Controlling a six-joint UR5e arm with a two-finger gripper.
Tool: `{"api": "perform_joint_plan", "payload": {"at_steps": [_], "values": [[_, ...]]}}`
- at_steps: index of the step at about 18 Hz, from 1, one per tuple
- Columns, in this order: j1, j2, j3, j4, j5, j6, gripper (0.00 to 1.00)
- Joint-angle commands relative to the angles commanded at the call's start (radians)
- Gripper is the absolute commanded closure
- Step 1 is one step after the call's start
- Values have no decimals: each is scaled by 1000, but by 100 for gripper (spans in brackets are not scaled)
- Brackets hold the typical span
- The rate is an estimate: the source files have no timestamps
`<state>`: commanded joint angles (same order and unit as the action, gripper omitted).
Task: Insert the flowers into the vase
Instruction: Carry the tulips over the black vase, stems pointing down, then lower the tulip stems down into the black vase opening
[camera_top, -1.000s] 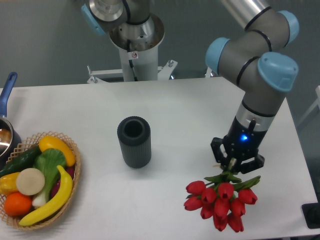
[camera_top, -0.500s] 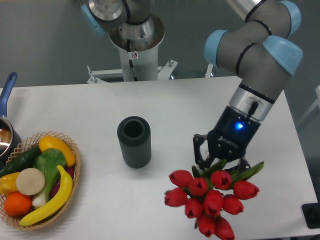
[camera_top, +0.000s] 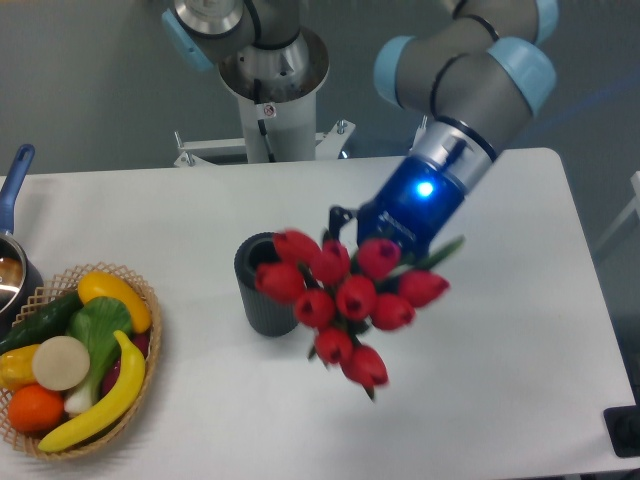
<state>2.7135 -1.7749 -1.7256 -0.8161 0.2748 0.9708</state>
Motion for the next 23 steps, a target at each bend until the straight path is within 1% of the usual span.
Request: {"api": "perform_joint_plan", "payload": {"at_steps": [3, 6, 8, 10, 12, 13, 18, 21, 23], "values": [[3, 17, -37, 0, -54, 38, 88], [20, 63, -130, 0, -100, 129, 87], [28, 98, -211, 0, -144, 210, 86], [52, 136, -296, -2, -202, 284, 85], [69, 167, -350, -2, -229, 310, 85], [78, 178, -361, -2, -235, 313, 85], [78, 178, -374, -2, -241, 324, 85], [83, 175, -400, -2, -240, 374, 85], [83, 170, -431, -2, -240, 405, 85]]}}
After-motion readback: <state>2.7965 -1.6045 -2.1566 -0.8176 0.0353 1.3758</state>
